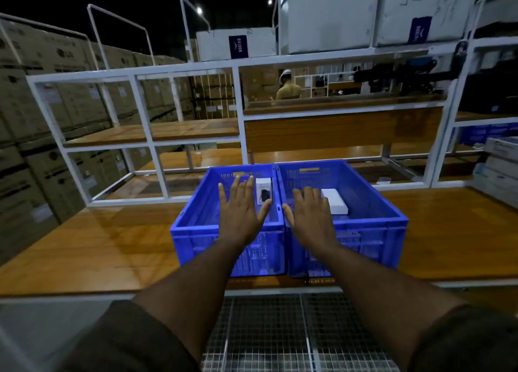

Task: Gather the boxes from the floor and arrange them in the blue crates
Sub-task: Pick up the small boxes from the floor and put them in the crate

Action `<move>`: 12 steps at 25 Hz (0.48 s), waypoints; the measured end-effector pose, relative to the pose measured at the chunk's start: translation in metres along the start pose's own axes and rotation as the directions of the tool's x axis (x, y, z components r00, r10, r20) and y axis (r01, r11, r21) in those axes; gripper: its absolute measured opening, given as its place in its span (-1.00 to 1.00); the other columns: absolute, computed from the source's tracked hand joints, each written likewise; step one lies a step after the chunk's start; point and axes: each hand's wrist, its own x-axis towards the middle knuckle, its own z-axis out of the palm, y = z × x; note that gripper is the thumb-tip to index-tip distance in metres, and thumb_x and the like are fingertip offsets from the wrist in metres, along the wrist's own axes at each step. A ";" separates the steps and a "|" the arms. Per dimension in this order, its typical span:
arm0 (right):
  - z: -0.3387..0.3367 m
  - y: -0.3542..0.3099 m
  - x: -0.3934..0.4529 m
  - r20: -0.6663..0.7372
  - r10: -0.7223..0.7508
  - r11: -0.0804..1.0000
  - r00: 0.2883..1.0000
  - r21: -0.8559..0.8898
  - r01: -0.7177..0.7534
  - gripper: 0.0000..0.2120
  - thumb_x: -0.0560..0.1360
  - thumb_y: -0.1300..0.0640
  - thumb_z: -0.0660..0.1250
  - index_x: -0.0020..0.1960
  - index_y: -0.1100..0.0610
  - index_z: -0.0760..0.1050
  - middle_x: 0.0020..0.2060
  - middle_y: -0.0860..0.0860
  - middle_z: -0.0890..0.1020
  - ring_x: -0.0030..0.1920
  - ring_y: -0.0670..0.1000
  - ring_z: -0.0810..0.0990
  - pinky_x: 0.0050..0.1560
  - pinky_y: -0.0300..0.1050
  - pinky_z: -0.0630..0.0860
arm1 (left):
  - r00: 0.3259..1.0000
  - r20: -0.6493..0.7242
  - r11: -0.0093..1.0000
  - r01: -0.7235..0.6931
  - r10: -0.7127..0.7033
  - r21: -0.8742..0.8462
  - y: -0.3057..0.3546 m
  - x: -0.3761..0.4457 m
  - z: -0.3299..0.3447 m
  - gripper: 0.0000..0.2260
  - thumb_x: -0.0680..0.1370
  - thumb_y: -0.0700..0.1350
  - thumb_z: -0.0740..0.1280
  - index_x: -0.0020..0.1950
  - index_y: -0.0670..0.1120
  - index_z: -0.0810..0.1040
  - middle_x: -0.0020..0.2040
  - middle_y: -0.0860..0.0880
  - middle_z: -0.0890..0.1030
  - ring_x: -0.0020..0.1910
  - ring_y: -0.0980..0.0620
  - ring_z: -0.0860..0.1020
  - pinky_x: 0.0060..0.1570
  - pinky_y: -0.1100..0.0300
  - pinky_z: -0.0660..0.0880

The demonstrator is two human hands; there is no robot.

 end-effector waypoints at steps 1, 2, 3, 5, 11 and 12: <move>0.001 -0.001 -0.001 -0.033 -0.021 0.998 0.999 0.054 0.023 -0.64 0.61 -0.10 0.20 0.21 0.17 0.47 0.02 0.11 0.53 0.02 0.11 0.51 -0.06 0.01 0.51 | 1.000 0.009 0.999 0.029 -0.029 0.018 0.000 -0.004 0.000 -0.32 0.62 0.33 -0.06 0.60 -0.08 0.15 0.56 -0.08 0.29 0.60 -0.05 0.11 0.57 -0.19 -0.11; 0.001 -0.003 -0.002 -0.038 -0.038 0.994 0.999 0.105 0.042 -0.71 0.61 -0.05 0.23 0.13 0.16 0.48 -0.04 0.10 0.53 -0.05 0.10 0.52 -0.15 -0.02 0.52 | 0.999 -0.002 0.998 0.052 -0.052 0.033 0.000 -0.008 0.000 -0.35 0.62 0.31 -0.02 0.56 -0.09 0.24 0.48 -0.10 0.38 0.55 -0.08 0.22 0.55 -0.17 0.01; 0.003 -0.004 -0.005 -0.043 -0.054 0.988 0.998 0.143 0.059 -0.77 0.62 -0.02 0.24 0.07 0.16 0.49 -0.10 0.09 0.53 -0.12 0.09 0.53 -0.24 -0.04 0.50 | 0.997 -0.020 0.996 0.076 -0.075 0.049 -0.002 -0.014 0.002 -0.40 0.63 0.29 0.02 0.48 -0.09 0.33 0.37 -0.11 0.46 0.44 -0.11 0.34 0.46 -0.14 0.19; 0.008 -0.013 -0.010 0.012 -0.084 0.977 0.996 0.200 0.080 -0.80 0.63 0.03 0.24 -0.06 0.15 0.50 -0.19 0.09 0.53 -0.24 0.12 0.56 -0.37 -0.02 0.43 | 0.992 -0.058 0.993 0.116 -0.116 -0.003 -0.007 -0.029 0.003 -0.58 0.63 0.23 0.12 0.23 -0.08 0.46 0.11 -0.09 0.55 0.16 -0.14 0.51 0.09 -0.07 0.43; 0.025 -0.048 -0.051 0.137 -0.180 0.962 0.974 0.229 0.146 -0.71 0.55 0.02 0.38 -0.30 0.09 0.47 -0.47 0.07 0.54 -0.51 0.17 0.55 -0.54 -0.11 0.36 | 0.969 0.037 0.969 0.246 -0.245 -0.032 -0.028 -0.090 -0.003 -0.70 0.64 0.15 0.18 -0.03 -0.07 0.47 -0.09 -0.09 0.62 -0.10 -0.17 0.62 -0.24 -0.01 0.41; 0.026 -0.054 -0.060 0.187 -0.212 0.955 0.959 0.250 0.162 -0.70 0.58 0.01 0.35 -0.29 0.10 0.47 -0.48 0.07 0.52 -0.51 0.17 0.55 -0.53 -0.10 0.33 | 0.964 0.065 0.966 0.258 -0.257 -0.004 -0.033 -0.102 -0.005 -0.69 0.64 0.16 0.16 -0.06 -0.06 0.47 -0.11 -0.09 0.63 -0.11 -0.17 0.62 -0.25 0.01 0.39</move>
